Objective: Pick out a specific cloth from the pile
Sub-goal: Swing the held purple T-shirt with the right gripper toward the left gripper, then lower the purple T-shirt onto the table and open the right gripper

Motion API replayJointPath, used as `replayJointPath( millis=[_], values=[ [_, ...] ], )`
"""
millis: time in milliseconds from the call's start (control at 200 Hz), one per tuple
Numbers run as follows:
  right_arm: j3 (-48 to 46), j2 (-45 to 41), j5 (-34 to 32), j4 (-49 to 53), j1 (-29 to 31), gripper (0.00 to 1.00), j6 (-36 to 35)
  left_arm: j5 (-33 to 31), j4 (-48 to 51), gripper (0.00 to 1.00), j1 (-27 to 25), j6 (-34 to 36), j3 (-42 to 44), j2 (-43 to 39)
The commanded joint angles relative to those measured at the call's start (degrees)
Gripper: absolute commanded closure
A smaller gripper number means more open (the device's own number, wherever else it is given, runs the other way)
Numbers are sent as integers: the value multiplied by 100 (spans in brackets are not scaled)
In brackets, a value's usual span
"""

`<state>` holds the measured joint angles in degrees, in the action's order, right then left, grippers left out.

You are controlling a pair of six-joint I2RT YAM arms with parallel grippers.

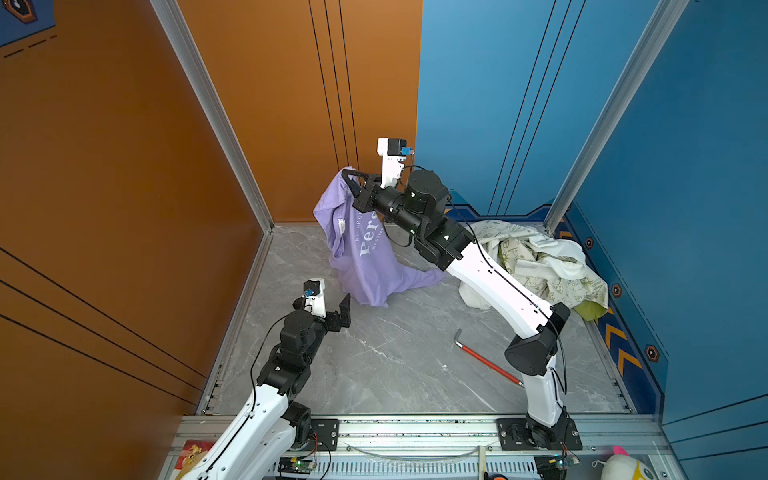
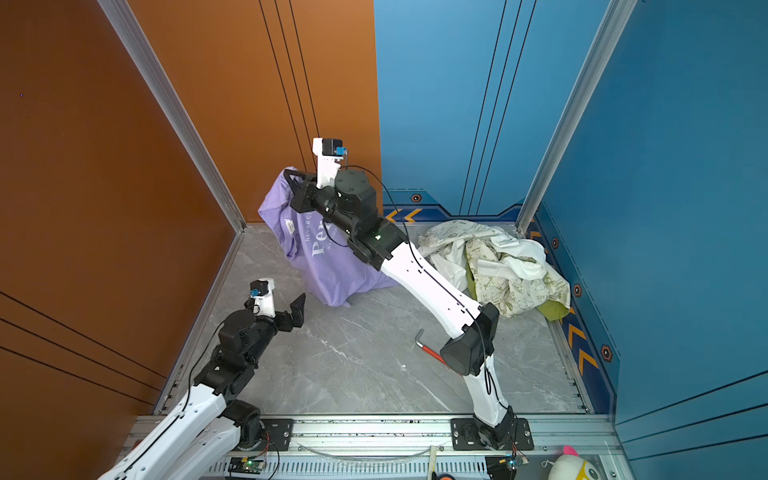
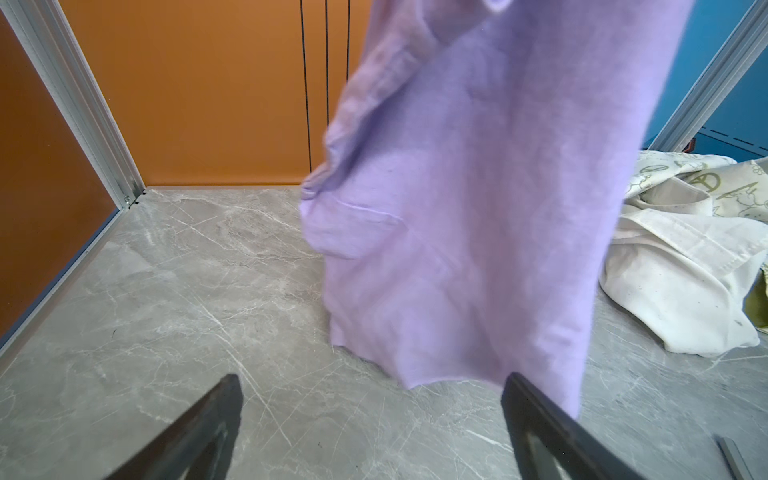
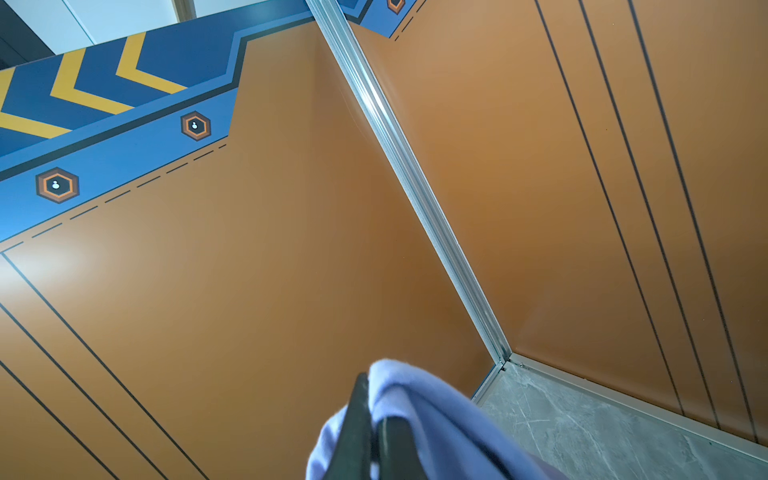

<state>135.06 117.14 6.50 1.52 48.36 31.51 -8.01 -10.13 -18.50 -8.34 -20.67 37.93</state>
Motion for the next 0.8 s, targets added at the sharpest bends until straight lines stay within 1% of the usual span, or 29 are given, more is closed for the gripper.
replayJointPath(
  millis=[0, 150, 385, 536, 796],
  values=[
    [265, -78, 37, -97, -43, 96, -41, -157, -121, 2, -55, 120, 77, -68],
    [120, -148, 27, 205, -138, 96, -212, -161, -125, 2, -53, 122, 74, -81],
    [-1003, -533, -239, 208, -349, 96, -259, -174, -126, 2, -59, 121, 87, -104],
    [-1591, -610, -290, 226, -465, 96, -252, -182, -121, 2, -66, 119, 95, -105],
    [-1622, -257, -126, 415, -396, 97, -113, -233, -123, 2, -65, 140, 98, -113]
  ],
)
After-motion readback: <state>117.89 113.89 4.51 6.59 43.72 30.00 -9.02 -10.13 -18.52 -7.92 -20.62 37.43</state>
